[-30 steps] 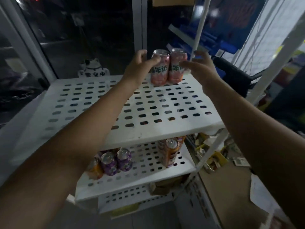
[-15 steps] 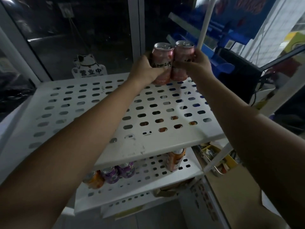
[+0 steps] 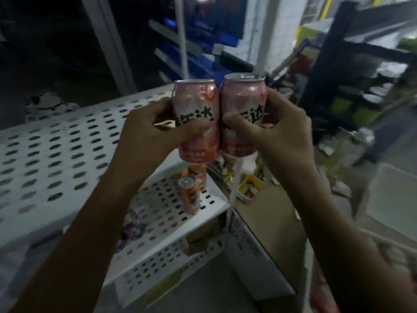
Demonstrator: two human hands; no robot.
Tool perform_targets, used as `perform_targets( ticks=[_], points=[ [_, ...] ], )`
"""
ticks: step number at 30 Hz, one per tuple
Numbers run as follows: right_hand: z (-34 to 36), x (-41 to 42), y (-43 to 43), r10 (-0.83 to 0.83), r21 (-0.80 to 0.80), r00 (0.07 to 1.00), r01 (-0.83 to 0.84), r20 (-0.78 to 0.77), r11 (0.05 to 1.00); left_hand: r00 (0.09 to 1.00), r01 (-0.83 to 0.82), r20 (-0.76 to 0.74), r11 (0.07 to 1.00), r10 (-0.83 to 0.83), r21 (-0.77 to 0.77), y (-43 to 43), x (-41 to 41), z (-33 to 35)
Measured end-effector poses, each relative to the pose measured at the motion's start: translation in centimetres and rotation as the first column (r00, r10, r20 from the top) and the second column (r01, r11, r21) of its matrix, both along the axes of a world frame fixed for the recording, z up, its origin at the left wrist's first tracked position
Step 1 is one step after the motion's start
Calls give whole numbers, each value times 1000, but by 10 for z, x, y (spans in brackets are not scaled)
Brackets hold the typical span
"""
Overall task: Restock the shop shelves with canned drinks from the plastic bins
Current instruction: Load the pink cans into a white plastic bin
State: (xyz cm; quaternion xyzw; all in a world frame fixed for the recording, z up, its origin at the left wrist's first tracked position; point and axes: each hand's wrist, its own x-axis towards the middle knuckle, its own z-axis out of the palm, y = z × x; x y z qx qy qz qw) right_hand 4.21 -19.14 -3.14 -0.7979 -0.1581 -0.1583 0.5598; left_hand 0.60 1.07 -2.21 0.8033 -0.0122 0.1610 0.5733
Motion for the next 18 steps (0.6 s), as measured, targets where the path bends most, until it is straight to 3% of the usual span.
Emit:
perform_targets(
  ticks=[8,13,18],
  points=[
    [-48,-76,-177,-418,-94,906,411,-66,907,910,385,-151,922,-387,-47,-177,5,-45],
    [-80,-131,-265,-538,-91,812,532,-225,842,758,597,-251,795,-602,-104,-275,-10,-81],
    [-129,-174,-326,-632,-98,675,651,-380,753,643,665,-390,733,-659,-142,-348,-32,-129]
  ],
)
